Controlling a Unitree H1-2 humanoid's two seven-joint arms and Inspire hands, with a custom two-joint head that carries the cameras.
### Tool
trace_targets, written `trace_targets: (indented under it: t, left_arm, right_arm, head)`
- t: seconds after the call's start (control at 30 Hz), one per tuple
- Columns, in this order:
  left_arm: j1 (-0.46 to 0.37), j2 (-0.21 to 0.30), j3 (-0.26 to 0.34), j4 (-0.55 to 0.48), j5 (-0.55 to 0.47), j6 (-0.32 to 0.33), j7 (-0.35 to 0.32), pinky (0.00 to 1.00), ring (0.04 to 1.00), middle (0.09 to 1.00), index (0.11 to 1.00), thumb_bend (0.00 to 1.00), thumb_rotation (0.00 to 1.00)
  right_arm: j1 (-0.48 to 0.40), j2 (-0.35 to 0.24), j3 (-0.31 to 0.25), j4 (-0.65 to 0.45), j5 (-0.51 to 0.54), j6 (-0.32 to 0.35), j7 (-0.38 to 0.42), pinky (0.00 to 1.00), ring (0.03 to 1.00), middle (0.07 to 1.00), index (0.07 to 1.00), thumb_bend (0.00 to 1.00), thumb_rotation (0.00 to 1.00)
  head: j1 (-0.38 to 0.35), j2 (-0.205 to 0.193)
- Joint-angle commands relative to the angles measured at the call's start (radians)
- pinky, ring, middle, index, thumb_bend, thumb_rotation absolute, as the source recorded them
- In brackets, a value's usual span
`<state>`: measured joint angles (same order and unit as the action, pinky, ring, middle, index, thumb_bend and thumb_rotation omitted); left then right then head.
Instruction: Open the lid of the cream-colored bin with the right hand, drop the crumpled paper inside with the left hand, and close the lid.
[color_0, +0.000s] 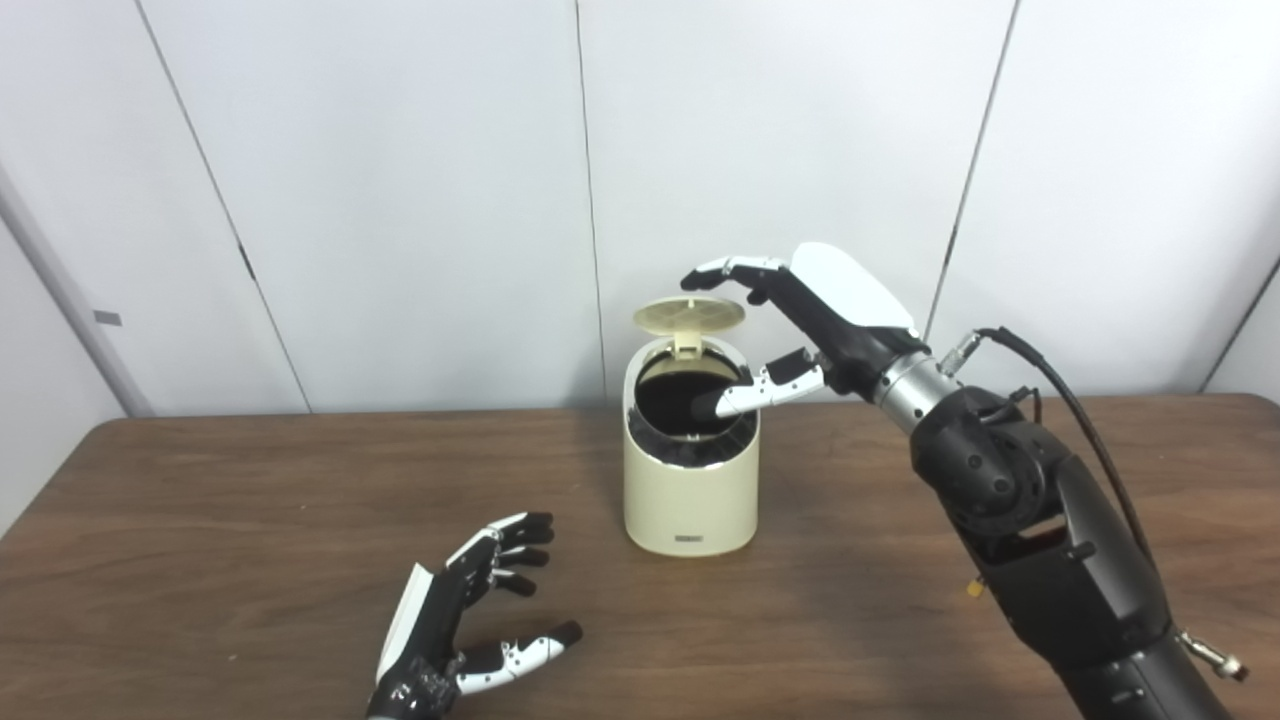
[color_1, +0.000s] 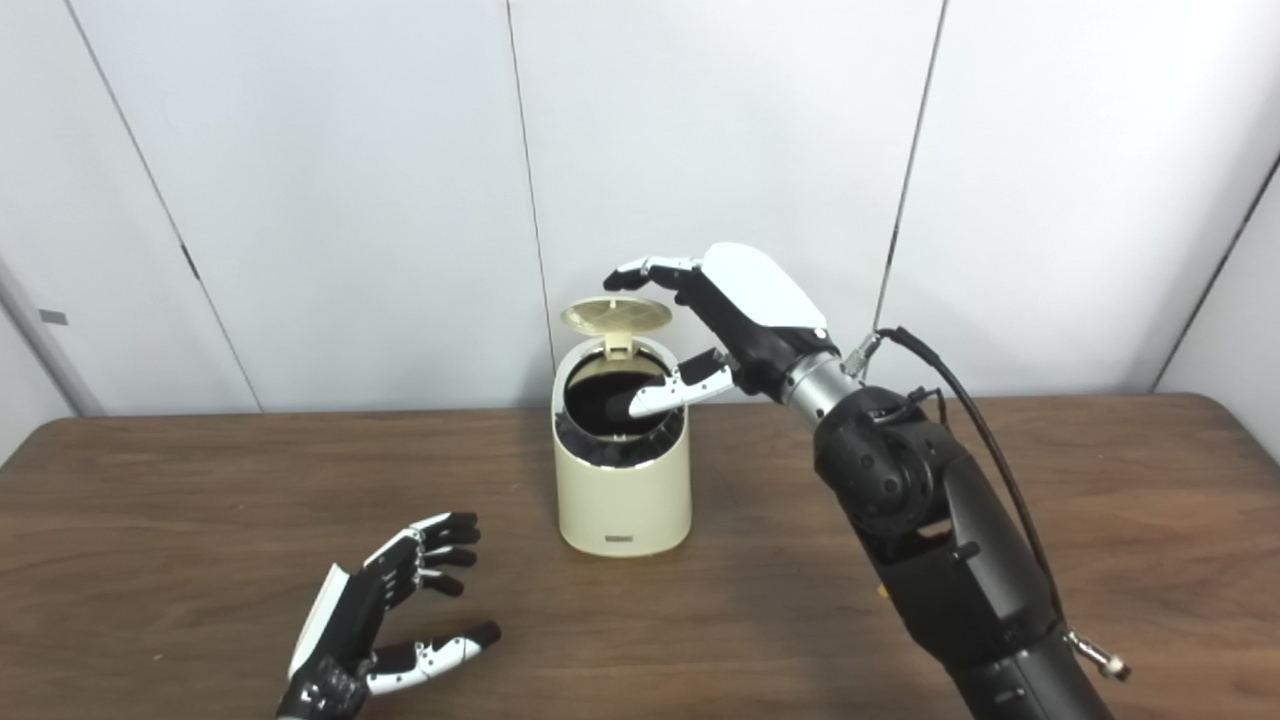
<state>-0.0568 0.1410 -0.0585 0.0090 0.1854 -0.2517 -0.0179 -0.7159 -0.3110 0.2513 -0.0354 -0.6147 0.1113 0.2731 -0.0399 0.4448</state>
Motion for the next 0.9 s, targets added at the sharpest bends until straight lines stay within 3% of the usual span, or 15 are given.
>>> trace_targets:
  t: [0.0,0.53,0.6,0.73,0.87]
  left_arm:
    - [0.003,0.010,0.007,0.012,0.003,-0.012,0.003,0.62,0.724,0.769,0.791,0.70,0.00]
    - [0.005,0.005,0.009,0.006,0.022,-0.002,0.016,0.61,0.719,0.769,0.795,0.70,0.01]
    - [0.006,0.002,0.010,0.000,0.021,0.004,0.017,0.60,0.715,0.770,0.794,0.70,0.00]
    - [0.007,-0.001,0.011,-0.013,0.022,0.020,0.018,0.60,0.715,0.769,0.793,0.70,0.01]
    - [0.005,0.000,0.011,-0.013,0.018,0.019,0.017,0.61,0.719,0.770,0.797,0.70,0.02]
  right_arm:
    - [-0.039,-0.004,-0.009,-0.047,0.008,-0.020,-0.005,0.73,0.875,0.772,0.739,0.73,0.45]
    - [0.000,-0.044,0.011,-0.074,-0.013,-0.061,0.023,0.74,0.843,0.679,0.642,0.72,0.43]
    - [0.004,-0.054,0.018,-0.073,-0.020,-0.073,0.030,0.78,0.838,0.667,0.633,0.72,0.43]
    - [0.013,-0.066,0.033,-0.073,-0.037,-0.078,0.044,0.94,0.836,0.656,0.627,0.72,0.44]
    - [0.023,-0.077,0.048,-0.073,-0.054,-0.089,0.050,0.94,0.834,0.650,0.625,0.72,0.45]
  head:
    - [0.000,0.000]
    - [0.007,0.016]
    - [0.008,0.019]
    - [0.010,0.027]
    - [0.014,0.033]
